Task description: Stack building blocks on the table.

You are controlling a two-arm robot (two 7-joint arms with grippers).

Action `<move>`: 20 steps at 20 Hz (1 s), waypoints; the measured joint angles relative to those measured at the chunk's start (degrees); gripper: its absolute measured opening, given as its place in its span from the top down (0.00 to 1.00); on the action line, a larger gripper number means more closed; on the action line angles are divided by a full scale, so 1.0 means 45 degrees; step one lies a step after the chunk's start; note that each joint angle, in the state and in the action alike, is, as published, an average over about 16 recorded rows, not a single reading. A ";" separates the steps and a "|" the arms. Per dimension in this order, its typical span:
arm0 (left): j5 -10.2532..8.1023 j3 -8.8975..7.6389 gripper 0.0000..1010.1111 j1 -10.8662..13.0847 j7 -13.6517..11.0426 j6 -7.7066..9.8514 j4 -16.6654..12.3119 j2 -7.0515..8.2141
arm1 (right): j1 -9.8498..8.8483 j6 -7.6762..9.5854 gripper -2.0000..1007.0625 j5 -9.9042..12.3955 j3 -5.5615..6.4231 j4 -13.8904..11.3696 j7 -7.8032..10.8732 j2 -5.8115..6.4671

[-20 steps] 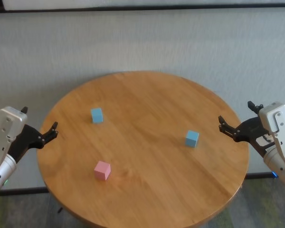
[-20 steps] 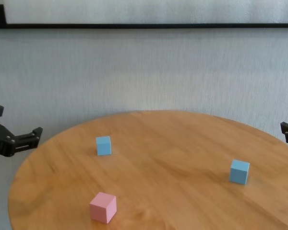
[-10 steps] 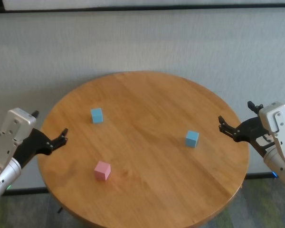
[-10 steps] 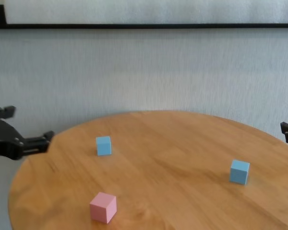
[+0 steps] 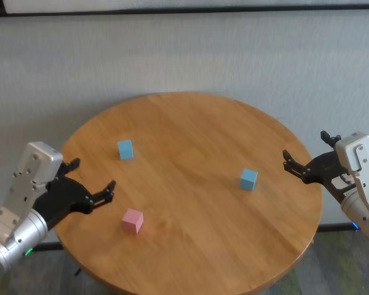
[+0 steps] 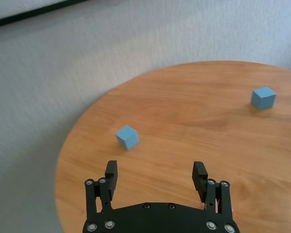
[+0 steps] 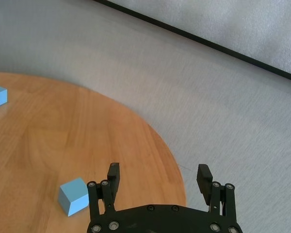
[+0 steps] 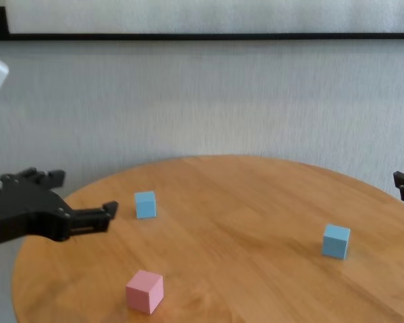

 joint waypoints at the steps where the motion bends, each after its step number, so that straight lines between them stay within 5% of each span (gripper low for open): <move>1: -0.0117 -0.0006 0.01 0.0028 -0.0117 0.0152 -0.0080 -0.0032 | 0.0000 0.0000 0.00 0.0000 0.0000 0.0000 0.0000 0.0000; 10: -0.0838 0.0027 0.01 0.0070 -0.0933 0.1761 -0.0522 -0.0317 | 0.0000 0.0000 0.00 0.0000 0.0000 0.0000 0.0000 0.0000; 20: -0.0712 0.0432 0.01 -0.0471 -0.1295 0.3795 -0.0432 -0.0707 | 0.0000 0.0000 0.00 0.0000 0.0000 0.0000 0.0000 0.0000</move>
